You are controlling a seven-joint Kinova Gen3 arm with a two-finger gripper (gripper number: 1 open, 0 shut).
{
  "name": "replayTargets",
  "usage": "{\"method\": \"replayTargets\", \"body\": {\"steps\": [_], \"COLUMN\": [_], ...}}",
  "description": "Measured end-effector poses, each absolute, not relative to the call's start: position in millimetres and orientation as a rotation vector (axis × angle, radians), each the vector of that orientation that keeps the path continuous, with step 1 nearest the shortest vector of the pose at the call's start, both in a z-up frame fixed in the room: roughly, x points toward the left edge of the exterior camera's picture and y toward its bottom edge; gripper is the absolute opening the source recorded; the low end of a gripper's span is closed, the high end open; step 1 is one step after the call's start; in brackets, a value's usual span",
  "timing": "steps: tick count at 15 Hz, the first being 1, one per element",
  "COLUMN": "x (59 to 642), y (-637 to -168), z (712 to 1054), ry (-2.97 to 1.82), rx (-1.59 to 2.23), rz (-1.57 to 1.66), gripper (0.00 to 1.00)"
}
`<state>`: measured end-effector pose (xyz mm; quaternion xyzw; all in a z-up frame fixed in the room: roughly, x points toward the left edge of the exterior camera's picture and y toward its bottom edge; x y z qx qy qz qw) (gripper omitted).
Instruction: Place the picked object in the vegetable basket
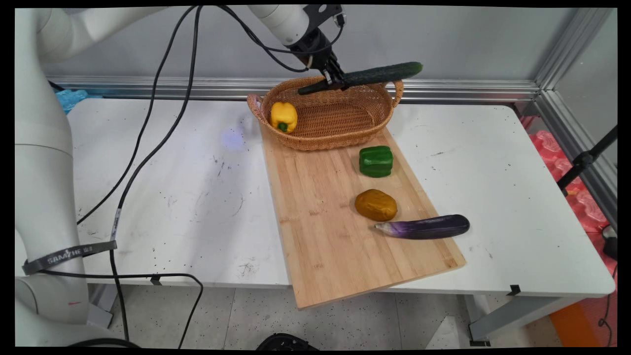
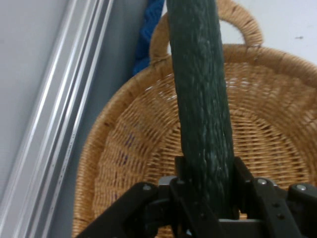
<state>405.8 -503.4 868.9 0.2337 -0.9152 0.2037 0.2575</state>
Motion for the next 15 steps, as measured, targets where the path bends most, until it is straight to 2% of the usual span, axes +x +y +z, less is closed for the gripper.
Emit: {"method": "replayTargets", "body": {"steps": [13,14,15], "x": [424.7,425.1,425.3], "y": [-524.1,-524.6,-525.1], "z": [840.7,839.5,838.2], "ry": [-2.467,-2.466,-2.464], "rx": [0.669,0.67,0.67], "rz": [0.597,0.597,0.596], "gripper": [0.0,1.0,1.0]}}
